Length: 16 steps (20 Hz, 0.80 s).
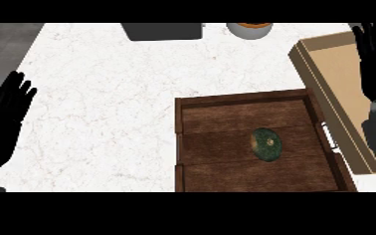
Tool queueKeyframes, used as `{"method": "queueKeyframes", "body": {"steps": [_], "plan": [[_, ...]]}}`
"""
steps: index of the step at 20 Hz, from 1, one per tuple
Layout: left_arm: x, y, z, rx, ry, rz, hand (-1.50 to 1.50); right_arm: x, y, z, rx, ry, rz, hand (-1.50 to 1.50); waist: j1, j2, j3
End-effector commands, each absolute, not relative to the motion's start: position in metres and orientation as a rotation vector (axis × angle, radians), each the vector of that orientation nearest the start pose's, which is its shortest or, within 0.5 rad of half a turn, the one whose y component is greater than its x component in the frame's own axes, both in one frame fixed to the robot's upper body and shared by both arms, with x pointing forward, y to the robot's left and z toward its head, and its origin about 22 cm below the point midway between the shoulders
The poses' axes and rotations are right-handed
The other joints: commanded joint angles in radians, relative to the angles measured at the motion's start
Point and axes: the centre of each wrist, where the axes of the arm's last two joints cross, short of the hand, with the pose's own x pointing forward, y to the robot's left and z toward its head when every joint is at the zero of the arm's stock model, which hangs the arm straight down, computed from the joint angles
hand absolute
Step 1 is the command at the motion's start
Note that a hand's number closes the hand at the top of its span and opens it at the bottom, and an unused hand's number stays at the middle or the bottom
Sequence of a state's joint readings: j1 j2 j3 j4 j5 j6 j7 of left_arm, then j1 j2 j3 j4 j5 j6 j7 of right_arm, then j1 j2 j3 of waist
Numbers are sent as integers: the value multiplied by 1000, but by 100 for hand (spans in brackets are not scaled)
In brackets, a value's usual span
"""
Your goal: Pick the squash from the tray and place it in the cardboard box
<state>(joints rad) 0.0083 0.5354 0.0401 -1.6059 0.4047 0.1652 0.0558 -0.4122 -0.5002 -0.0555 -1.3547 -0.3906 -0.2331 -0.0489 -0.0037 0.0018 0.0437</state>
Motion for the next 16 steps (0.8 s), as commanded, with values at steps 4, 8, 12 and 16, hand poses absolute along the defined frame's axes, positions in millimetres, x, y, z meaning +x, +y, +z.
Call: {"method": "queueKeyframes", "body": {"steps": [4, 8, 12, 16], "plan": [[252, 302, 65, 186, -1606, 81, 0, 313, -394, 87, -21, -1818, -145, 150, -3, 3, -41], [254, 283, 53, 62, -1568, 100, 0, 285, -411, 50, -320, -1612, 337, 150, 1, 20, -42], [255, 262, 58, 64, -1553, 106, 0, 282, -423, 15, -314, -1828, 292, -150, 15, 4, -41], [266, 268, 68, 56, -1551, 109, 0, 298, -432, 45, -268, -1859, 541, -150, 19, 3, -42]]}}
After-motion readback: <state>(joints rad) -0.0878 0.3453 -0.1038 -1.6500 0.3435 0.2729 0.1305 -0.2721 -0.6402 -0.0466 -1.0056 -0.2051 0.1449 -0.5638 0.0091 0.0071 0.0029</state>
